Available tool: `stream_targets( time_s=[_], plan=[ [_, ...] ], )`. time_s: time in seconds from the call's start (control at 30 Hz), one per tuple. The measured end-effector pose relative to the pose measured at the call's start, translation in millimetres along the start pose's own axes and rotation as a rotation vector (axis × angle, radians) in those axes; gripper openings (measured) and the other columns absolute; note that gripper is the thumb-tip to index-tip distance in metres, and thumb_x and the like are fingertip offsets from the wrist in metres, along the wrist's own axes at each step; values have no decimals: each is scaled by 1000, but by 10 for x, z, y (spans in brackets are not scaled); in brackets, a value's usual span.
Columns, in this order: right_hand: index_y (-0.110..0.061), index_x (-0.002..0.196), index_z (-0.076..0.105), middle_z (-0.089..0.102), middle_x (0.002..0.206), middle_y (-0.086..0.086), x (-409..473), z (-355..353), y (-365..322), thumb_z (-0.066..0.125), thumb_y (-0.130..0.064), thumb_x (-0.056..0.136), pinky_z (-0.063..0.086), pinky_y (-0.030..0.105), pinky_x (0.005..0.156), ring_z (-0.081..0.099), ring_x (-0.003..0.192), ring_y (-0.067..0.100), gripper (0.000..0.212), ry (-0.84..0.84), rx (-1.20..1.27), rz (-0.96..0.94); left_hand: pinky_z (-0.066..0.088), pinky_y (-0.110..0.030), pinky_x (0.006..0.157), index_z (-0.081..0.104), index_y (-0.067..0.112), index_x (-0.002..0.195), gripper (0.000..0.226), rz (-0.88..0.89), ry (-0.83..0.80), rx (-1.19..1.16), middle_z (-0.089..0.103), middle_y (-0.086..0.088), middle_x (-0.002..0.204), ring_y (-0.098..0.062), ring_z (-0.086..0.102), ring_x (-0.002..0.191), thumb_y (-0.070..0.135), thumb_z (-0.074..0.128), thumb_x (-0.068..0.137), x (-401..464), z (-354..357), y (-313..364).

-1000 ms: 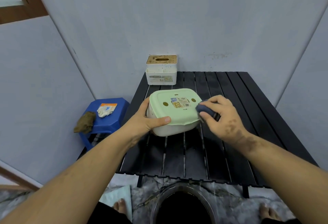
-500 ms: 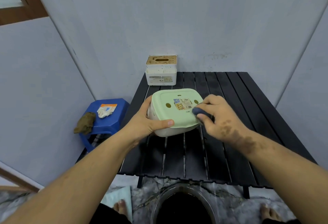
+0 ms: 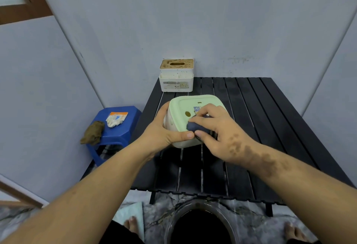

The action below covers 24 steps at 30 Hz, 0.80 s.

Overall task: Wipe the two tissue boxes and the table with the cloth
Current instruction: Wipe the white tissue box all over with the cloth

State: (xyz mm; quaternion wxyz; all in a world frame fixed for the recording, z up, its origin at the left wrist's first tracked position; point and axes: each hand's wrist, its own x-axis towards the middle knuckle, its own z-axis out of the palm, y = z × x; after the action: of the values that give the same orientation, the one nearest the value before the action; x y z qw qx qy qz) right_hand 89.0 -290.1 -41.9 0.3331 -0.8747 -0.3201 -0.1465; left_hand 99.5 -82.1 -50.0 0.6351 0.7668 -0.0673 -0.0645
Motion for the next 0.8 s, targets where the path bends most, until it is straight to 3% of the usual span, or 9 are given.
stream_targets(
  time_s=[0.2,0.33,0.47,0.6,0.7,0.8],
  plan=[
    [-17,109,71,57,105,-2,96,12,-48,58,-17,84,49,40,84,51,96,27,29,39,-121,-42,58,-29,94,42,54,139,104,43,-17,67,64,22,120,-5,62,114,33,95,52,-26,37,17],
    [-12,108,72,61,102,4,168,19,-72,56,-19,82,52,47,78,53,92,31,31,120,-183,-32,58,-25,92,41,57,137,103,56,-29,97,64,33,115,4,63,110,34,96,53,-25,62,41],
    [-14,109,72,60,104,5,159,-8,19,61,-18,83,51,45,77,53,87,29,28,42,-222,-185,59,-27,90,41,65,130,101,28,-43,113,66,23,120,-6,65,113,32,101,56,-4,2,13],
    [-19,115,69,58,113,3,90,-144,277,63,-16,85,44,37,89,51,96,26,31,-60,-228,-299,58,-31,95,42,62,132,103,-2,-41,93,62,16,127,-13,62,119,31,102,53,21,-40,-15],
    [-19,115,70,58,113,-1,12,-238,549,65,-15,84,41,31,92,48,96,21,31,-38,-229,-199,60,-27,89,43,61,132,103,-29,-62,71,63,13,131,-18,63,121,32,102,53,48,-56,-17],
    [-18,113,71,58,108,-2,-84,-313,774,71,-9,82,42,29,94,50,99,24,32,47,-224,17,58,-17,77,41,62,126,92,-46,-53,50,63,10,131,-19,63,119,31,93,56,35,-49,13]
  ],
)
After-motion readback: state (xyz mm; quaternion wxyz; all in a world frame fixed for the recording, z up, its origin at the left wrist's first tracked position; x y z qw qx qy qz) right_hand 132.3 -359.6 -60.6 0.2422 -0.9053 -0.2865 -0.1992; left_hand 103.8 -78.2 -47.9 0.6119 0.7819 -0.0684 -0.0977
